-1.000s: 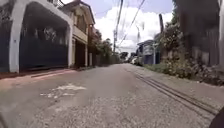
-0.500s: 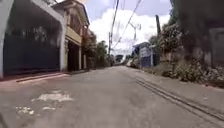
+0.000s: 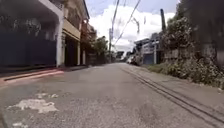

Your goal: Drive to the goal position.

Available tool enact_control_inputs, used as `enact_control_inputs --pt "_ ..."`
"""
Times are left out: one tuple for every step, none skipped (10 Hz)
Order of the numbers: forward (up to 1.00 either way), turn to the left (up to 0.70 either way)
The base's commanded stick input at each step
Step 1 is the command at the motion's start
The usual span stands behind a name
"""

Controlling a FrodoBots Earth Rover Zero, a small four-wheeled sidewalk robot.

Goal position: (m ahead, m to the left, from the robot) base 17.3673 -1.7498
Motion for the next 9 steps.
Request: enact_control_inputs --pt "1.0 0.0" --pt "1.0 0.0" --pt "1.0 0.0" --pt "1.0 -0.22" --pt "1.0 -0.27" --pt "1.0 -0.02" --pt "1.0 0.0" --pt "1.0 0.0" --pt "1.0 0.0"
